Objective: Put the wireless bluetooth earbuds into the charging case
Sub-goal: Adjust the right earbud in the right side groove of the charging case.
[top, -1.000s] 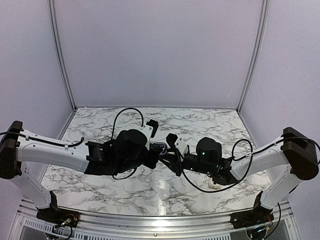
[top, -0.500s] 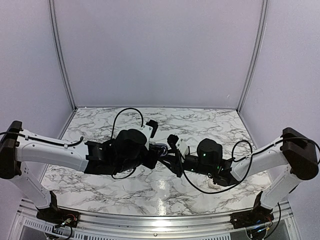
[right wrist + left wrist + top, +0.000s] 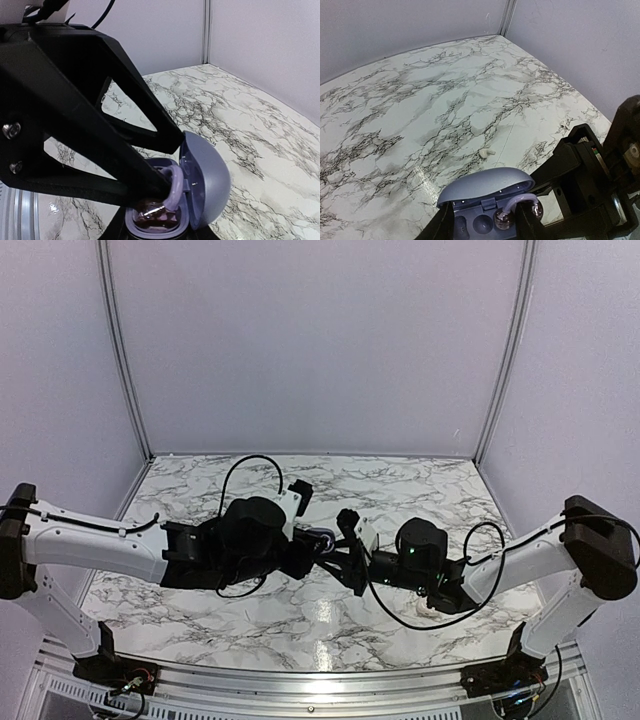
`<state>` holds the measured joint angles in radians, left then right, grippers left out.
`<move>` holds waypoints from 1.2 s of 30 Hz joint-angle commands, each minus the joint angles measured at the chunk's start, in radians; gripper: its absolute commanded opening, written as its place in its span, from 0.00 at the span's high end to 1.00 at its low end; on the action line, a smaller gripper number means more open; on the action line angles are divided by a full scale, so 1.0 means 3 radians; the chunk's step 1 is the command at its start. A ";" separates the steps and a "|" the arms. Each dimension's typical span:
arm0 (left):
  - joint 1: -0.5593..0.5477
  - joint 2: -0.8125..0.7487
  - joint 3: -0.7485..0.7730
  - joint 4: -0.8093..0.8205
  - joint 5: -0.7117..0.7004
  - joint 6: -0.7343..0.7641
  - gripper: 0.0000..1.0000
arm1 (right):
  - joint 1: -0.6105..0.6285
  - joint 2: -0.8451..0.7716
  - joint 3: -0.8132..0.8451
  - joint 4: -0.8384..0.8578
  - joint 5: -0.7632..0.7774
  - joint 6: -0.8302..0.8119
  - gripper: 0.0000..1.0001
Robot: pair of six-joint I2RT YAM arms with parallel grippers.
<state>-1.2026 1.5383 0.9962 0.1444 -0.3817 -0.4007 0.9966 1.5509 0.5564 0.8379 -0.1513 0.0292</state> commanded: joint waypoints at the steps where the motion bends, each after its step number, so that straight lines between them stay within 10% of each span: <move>1: -0.0011 -0.0128 -0.0101 -0.0055 0.0121 0.0035 0.55 | -0.0043 -0.0016 0.0011 0.0251 -0.0087 0.0083 1.00; 25: -0.0005 -0.0448 -0.0374 0.0105 0.0319 0.0129 0.55 | -0.0155 -0.0033 -0.0070 0.0358 -0.0361 0.0138 1.00; 36: 0.0119 -0.1249 -0.0572 -0.0419 0.1234 0.1247 0.57 | -0.0193 -0.0130 0.0060 -0.0185 -0.1218 -0.0235 1.00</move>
<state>-1.1862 1.2102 0.8158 0.1150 -0.1642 -0.1902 0.9478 1.5341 0.5362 0.8520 -0.3855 0.0109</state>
